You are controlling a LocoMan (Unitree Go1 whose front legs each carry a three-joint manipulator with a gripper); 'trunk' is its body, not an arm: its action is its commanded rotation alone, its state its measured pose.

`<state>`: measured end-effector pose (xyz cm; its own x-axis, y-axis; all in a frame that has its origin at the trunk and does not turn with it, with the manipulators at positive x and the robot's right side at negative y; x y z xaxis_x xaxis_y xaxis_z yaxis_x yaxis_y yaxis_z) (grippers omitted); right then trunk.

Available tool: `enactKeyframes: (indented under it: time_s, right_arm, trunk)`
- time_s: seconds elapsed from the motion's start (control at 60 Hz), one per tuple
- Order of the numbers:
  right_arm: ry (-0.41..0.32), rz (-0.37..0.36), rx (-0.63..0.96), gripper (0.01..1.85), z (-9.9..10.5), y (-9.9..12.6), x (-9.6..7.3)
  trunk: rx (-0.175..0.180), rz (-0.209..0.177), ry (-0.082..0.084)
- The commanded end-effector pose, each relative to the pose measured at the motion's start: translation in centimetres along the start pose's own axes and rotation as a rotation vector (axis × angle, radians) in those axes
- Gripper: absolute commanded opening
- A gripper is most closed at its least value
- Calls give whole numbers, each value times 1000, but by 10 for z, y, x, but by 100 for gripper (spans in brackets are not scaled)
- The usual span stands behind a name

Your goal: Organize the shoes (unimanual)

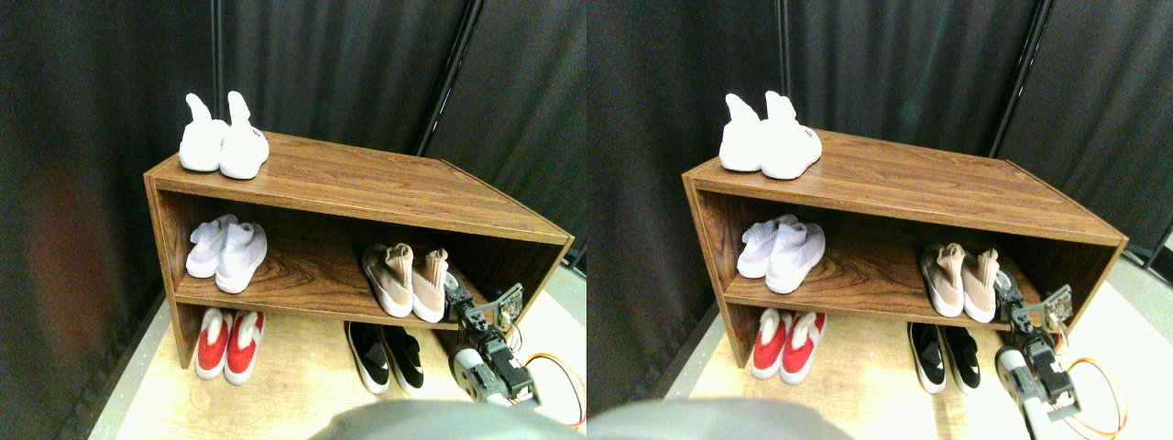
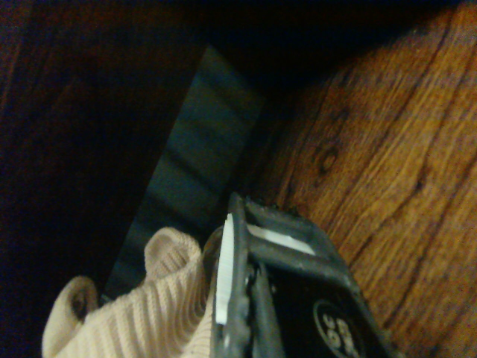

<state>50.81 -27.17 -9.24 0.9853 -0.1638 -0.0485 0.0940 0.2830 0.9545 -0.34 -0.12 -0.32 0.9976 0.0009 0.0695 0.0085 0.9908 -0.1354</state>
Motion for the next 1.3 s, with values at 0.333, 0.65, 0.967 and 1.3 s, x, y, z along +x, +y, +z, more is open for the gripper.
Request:
enactKeyframes:
  time_s: [0.333, 0.65, 0.967, 1.3]
  right_arm:
    - [-35, 55, -9, 6, 2, 8, 0]
    - [-60, 105, -34, 6, 18, 18, -8]
    - [-45, 232, -93, 6, 41, 43, -43]
    - [90, 356, -60, 6, 49, 36, -87]
  trunk:
    - [-6, 16, 18]
    - [9, -5, 16]
    - [26, -38, 19]
    - [36, -40, 42]
